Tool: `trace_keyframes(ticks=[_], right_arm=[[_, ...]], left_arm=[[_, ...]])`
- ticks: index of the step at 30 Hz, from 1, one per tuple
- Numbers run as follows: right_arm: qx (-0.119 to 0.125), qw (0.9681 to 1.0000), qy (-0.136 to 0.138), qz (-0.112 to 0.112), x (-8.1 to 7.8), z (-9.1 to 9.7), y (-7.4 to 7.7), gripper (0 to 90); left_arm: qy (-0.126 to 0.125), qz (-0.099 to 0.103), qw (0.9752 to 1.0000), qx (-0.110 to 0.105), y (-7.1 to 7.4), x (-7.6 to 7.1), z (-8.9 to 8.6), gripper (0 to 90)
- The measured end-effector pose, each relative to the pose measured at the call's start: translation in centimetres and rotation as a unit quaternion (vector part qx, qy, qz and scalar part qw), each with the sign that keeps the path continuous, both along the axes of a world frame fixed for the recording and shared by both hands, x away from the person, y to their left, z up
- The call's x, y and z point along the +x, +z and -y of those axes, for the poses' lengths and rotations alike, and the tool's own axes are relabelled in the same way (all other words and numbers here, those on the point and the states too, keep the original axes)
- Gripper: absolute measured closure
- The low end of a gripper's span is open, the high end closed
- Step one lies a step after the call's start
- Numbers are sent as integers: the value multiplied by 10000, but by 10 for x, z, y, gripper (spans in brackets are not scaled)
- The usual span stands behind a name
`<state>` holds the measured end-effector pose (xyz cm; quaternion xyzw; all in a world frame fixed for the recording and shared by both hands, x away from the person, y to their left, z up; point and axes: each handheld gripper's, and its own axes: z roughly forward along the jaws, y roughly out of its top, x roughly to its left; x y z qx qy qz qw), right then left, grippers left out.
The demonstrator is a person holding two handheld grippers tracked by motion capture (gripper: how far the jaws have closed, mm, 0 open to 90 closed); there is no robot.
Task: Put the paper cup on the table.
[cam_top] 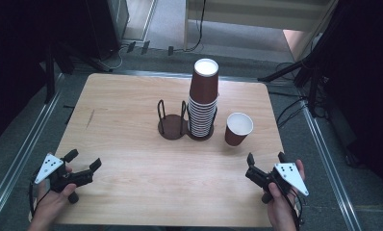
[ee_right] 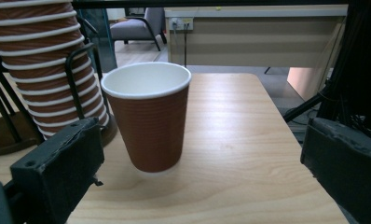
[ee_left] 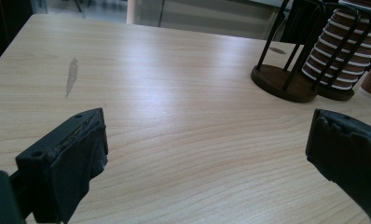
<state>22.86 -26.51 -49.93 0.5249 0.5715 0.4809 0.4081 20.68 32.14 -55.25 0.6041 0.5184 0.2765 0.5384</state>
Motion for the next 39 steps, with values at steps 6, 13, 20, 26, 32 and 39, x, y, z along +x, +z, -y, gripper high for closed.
trace_keyframes(ticks=[6, 13, 20, 26, 32, 39], right_arm=[[-150, 9996, -199, -97, -10, 12, -11, 0], [-177, 9986, -375, -323, -23, 29, -27, 0], [16, 9979, -552, -332, -31, 52, -32, 0], [-115, 9968, -673, -419, -32, 62, -38, 0], [-9, 9962, -757, -436, -31, 65, -39, 0], [-39, 9958, -790, -456, -30, 67, -41, 0]], left_arm=[[-1, -1, 10000, 28, 0, 0, 0, 0], [5, -2, 10000, 31, 0, 0, 0, 0], [45, 35, 10000, 63, 0, -1, 1, 0], [44, -31, 10000, 58, 0, 0, 1, 0], [47, -66, 10000, 51, 0, 0, 1, 0], [95, -139, 9998, 56, 0, 2, 2, 0]])
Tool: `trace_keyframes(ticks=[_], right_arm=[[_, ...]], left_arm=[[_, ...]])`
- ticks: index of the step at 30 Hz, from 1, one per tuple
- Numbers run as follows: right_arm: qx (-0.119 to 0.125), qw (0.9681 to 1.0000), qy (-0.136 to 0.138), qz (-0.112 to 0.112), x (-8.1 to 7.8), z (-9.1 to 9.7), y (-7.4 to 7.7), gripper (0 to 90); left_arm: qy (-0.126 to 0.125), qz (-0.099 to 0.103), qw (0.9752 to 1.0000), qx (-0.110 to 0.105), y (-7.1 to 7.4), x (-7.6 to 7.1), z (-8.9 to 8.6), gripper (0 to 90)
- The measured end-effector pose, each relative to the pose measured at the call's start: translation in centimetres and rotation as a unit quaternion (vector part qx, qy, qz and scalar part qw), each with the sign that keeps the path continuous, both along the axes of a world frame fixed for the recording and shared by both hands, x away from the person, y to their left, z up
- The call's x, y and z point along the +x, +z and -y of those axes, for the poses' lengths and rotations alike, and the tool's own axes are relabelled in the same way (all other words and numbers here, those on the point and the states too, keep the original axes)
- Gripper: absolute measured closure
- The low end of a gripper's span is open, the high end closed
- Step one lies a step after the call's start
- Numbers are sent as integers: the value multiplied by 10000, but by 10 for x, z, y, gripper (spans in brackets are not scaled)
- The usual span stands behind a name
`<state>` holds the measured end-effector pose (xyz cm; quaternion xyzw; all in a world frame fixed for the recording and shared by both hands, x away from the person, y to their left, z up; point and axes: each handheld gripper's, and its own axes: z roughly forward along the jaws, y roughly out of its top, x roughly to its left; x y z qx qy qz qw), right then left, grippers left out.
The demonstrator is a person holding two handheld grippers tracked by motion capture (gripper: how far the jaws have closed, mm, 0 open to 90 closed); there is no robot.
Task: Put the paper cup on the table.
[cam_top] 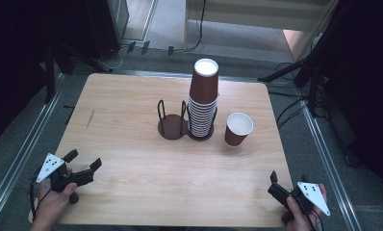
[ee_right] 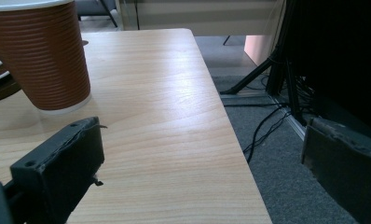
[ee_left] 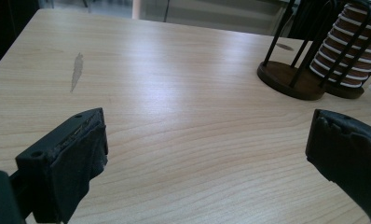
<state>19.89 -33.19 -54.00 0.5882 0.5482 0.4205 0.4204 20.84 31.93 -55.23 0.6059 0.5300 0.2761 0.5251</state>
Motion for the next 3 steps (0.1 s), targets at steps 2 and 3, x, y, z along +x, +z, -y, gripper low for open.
trace_keyframes(ticks=[2, 3], right_arm=[[47, 10000, 10, -32, 1, 0, 0, 0], [74, 10000, 57, -30, 2, 1, 0, 0]], left_arm=[[-10, -40, 10000, 51, 0, 1, 1, 0], [4, -86, 9999, 56, 0, 2, 1, 0]])
